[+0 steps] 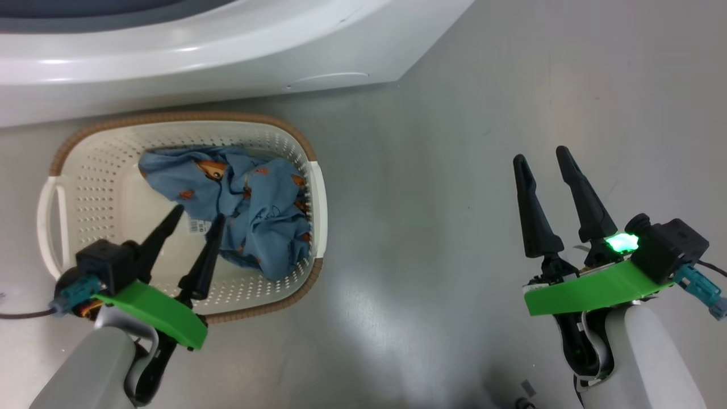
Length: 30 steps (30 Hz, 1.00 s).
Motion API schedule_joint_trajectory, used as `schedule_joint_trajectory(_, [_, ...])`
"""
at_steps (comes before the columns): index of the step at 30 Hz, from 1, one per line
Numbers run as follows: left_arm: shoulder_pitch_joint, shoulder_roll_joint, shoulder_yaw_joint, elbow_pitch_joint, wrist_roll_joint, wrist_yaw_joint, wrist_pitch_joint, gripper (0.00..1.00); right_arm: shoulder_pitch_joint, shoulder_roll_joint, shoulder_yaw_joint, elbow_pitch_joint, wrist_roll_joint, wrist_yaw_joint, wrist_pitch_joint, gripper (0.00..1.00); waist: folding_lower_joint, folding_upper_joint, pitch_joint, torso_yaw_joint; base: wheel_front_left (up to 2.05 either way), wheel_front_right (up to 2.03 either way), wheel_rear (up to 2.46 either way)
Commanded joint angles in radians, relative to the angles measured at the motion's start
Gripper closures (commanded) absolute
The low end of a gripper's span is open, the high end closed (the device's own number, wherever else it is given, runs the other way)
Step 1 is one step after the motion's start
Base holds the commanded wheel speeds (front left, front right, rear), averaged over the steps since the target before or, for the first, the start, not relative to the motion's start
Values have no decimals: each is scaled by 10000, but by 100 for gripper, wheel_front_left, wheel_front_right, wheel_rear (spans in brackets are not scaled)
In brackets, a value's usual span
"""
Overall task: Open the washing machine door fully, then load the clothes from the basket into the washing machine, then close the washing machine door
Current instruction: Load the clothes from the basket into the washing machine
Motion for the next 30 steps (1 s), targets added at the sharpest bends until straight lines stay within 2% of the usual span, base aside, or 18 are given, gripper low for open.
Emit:
schedule_joint_trajectory(1, [-121, 379, 162, -39, -107, -30, -82, 0, -60, 52, 255, -272, 29, 16, -48, 0, 0, 0, 200, -109, 0, 0, 0])
schedule_joint_trajectory(17, [-2361, 695, -3678, 1668, -2440, -30, 355, 0, -342, 53, 466, -432, 229, 16, -48, 0, 0, 0, 1151, -407, 0, 0, 0])
schedule_joint_trajectory(22, [-2892, 756, -4570, 1990, -3414, -30, 749, 0, -403, 53, 564, -474, 257, 16, -48, 0, 0, 0, 1378, -536, 0, 0, 0])
schedule_joint_trajectory(30, [-3803, 720, -5442, 2887, -4629, -30, 1335, 0, -490, 53, 784, -458, 331, 16, -48, 0, 0, 0, 1656, -746, 0, 0, 0])
